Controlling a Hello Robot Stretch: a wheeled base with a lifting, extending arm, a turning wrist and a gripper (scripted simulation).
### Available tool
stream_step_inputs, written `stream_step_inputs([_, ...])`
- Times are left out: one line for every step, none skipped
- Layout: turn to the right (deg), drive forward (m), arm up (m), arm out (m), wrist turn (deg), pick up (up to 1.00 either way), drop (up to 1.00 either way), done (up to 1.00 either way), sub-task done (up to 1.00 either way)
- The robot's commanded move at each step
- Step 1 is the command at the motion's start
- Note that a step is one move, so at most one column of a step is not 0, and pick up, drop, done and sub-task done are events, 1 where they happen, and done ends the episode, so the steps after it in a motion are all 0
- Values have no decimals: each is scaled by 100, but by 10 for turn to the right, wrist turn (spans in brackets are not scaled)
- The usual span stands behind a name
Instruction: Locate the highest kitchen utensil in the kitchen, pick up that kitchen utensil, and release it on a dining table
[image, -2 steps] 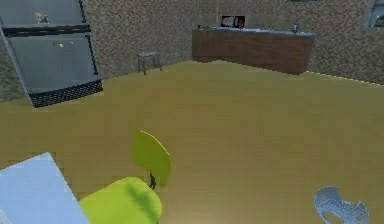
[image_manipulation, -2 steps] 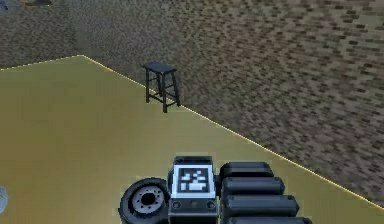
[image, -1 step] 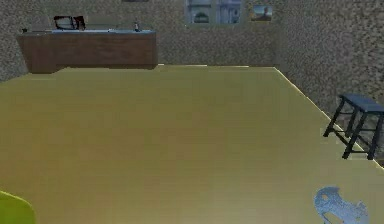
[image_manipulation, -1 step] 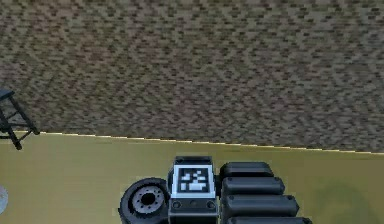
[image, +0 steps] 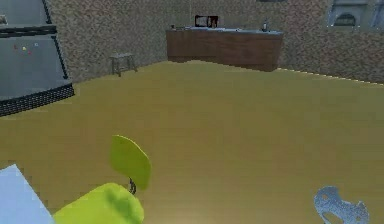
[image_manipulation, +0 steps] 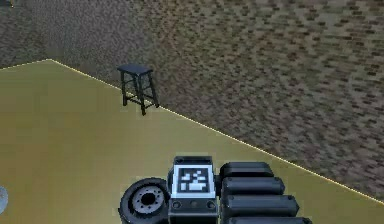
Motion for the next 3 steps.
stream_step_inputs([270, 0, 0, 0, 0, 0, 0, 0, 0])
stream_step_inputs([30, 0, 0, 0, 0, 0, 0, 0, 0])
stream_step_inputs([-210, 0, 0, 0, 0, 0, 0, 0, 0])
